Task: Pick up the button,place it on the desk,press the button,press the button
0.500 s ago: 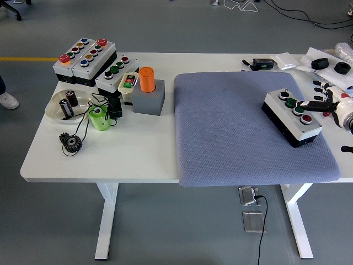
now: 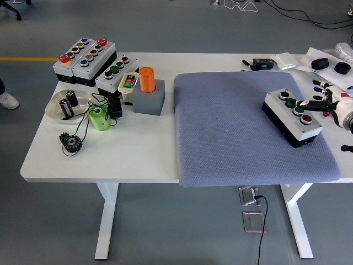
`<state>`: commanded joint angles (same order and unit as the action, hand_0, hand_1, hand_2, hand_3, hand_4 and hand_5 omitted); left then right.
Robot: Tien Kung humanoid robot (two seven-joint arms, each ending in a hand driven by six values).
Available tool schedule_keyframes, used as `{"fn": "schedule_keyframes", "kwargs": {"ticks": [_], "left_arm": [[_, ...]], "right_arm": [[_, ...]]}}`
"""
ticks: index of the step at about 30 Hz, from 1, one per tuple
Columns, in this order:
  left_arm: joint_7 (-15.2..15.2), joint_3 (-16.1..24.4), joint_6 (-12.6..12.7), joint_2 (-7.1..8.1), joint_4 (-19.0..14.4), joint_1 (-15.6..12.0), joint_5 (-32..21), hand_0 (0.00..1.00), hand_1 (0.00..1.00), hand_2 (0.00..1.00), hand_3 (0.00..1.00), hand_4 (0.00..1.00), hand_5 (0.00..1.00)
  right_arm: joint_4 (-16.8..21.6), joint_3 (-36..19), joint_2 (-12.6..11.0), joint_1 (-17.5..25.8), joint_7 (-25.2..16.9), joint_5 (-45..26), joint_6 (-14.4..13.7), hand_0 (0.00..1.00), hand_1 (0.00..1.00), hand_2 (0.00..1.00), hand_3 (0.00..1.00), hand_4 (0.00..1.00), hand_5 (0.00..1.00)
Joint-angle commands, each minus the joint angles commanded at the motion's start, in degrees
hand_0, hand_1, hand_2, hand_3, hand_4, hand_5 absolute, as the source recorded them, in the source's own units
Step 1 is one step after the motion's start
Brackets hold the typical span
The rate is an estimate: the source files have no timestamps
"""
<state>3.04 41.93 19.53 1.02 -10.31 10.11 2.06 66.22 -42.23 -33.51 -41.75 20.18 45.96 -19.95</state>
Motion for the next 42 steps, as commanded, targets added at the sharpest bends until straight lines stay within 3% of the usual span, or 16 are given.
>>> {"fn": "schedule_keyframes", "kwargs": {"ticks": [42], "left_arm": [[-0.1,0.9,0.2,0.09,0.0,0.2,0.4,0.656,0.705,0.724,0.519,0.321,0.963]], "right_arm": [[0.9,-1.3,-0.7,-0.4,-2.6,-2.2,0.7,0.989,0.938,0.995,0.998,0.890,0.184]]}}
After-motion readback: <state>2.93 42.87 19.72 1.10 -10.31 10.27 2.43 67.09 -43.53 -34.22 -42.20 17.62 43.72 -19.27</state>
